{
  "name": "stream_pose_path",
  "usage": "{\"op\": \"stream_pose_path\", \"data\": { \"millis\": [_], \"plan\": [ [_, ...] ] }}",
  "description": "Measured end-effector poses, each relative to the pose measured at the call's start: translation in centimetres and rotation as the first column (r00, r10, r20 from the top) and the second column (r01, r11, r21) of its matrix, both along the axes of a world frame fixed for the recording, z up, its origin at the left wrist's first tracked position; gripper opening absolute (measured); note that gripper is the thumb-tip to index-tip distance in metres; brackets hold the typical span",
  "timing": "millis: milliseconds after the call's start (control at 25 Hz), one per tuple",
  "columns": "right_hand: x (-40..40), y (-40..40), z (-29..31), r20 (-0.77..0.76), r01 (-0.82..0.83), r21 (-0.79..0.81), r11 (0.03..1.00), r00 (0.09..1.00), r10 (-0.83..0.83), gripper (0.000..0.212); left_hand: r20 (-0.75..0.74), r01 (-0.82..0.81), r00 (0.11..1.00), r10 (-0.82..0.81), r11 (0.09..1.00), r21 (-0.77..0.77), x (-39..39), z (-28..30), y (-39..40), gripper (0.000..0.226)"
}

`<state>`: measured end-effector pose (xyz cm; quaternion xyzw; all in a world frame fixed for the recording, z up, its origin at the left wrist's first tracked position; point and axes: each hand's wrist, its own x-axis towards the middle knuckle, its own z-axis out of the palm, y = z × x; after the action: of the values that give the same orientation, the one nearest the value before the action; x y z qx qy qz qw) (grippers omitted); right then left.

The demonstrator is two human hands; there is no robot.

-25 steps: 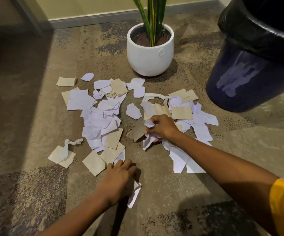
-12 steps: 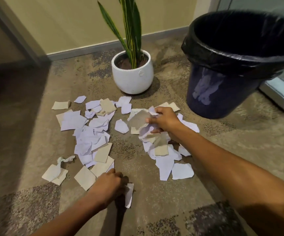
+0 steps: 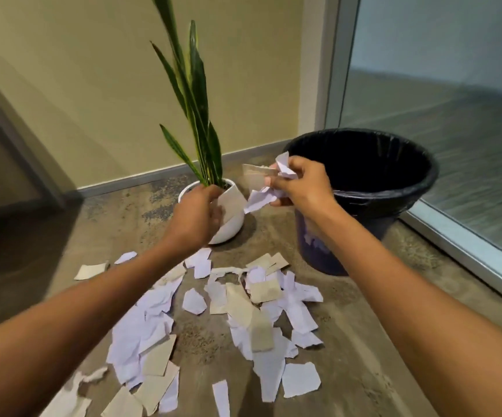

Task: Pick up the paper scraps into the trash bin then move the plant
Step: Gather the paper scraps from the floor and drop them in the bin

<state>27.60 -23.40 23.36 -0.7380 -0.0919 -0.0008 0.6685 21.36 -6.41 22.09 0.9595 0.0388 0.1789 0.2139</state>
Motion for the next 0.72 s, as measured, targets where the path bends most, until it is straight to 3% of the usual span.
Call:
{"op": "stream_pose_path", "data": {
  "millis": [80,160,280,400,600,720],
  "plan": [
    [1.5,-1.2,1.6,0.109,0.211,-0.036,0.977,0.972,-0.206,0.01,0.024,-0.029,0.999,0.035,0.974,-0.226,2.7,2.6,-2.5,0.024],
    [2.7,-2.5,2.1,0.15,0.391,-0.066,0.918,0.914,-0.378,0.017,0.007,-0.057,0.998,0.067,0.886,-0.459,5.0,4.2,-5.0,0.017],
    [4.3,-4.0,1.6,0.129,0.506,-0.098,0.857,0.86,-0.494,0.024,-0.003,-0.083,0.994,0.106,0.76,-0.645,7.5,5.2,-7.7,0.012],
    [5.4,-5.3,1.3,0.116,0.554,-0.153,0.819,0.833,-0.542,0.03,0.036,-0.05,0.995,0.096,0.756,-0.653,8.7,5.2,-9.4,0.007],
    [5.1,-6.4,0.8,0.121,0.436,-0.316,0.843,0.899,-0.42,0.072,0.031,0.005,0.999,0.022,0.74,-0.673,9.8,4.2,-11.5,0.027],
    [5.0,-6.6,0.7,0.108,0.397,-0.324,0.858,0.917,-0.384,0.082,0.0,0.066,0.996,-0.086,0.76,-0.647,9.7,3.7,-12.2,0.04]
  ]
}}
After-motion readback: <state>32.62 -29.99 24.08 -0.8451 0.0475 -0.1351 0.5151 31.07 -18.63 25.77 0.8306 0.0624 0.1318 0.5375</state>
